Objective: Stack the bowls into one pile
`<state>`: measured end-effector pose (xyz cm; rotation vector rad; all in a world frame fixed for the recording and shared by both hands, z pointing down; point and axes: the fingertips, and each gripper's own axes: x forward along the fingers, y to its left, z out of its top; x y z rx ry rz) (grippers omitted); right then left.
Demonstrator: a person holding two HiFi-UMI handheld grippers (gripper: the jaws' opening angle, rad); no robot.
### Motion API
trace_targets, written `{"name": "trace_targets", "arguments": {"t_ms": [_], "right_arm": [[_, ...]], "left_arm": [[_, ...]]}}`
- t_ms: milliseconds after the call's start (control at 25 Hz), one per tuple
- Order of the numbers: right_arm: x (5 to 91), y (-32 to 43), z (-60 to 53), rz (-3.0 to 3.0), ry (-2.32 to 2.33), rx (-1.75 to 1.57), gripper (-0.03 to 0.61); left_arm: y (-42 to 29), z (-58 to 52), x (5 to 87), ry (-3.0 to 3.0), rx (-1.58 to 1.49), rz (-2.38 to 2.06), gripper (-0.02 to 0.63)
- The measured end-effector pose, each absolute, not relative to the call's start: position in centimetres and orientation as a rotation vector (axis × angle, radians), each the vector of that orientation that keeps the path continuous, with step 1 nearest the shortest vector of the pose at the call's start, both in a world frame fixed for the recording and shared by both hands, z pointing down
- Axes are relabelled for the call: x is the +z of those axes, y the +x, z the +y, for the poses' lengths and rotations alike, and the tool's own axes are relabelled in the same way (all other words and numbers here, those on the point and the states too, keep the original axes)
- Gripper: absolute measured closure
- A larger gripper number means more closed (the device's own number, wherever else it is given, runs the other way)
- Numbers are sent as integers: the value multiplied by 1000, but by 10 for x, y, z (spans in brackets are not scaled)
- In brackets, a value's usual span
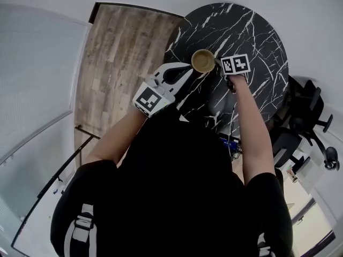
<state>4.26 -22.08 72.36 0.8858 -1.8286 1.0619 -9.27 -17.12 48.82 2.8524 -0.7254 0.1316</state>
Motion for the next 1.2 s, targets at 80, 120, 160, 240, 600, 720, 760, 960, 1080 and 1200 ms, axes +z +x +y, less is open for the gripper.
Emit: {"name": "trace_targets", "arguments": {"t_ms": [80,120,160,240,600,720,760,960,1080,1200], "right_arm": [[709,43,-218,-1893,901,1041,500],[700,42,-218,-1935,913,1028,500],[691,42,-217,-1977,927,1015,500],[672,43,-213,-2058,957,984,500],[556,59,-186,-2375,1133,698,510],[522,64,-170,-2471,1173,607,527],[512,66,-164,-2501,1182,571,533],[458,75,-133,-2594,1214,413,560],[433,81,-114,-2648,1233,343,572],[412,88,-97,-2673,1259,277,575]], "left_arm": [[-88,-168,487,2859,149,-731,609],[-86,-167,486,2862,156,-735,609],[-84,-167,485,2865,160,-740,609],[-80,-166,483,2871,165,-750,609],[-49,-154,464,2904,168,-756,609],[-37,-145,454,2909,160,-752,609],[-32,-142,449,2914,157,-747,609],[-7,-126,429,2950,145,-702,609],[10,-116,413,2961,113,-678,609],[26,-106,401,2972,99,-642,609]]}}
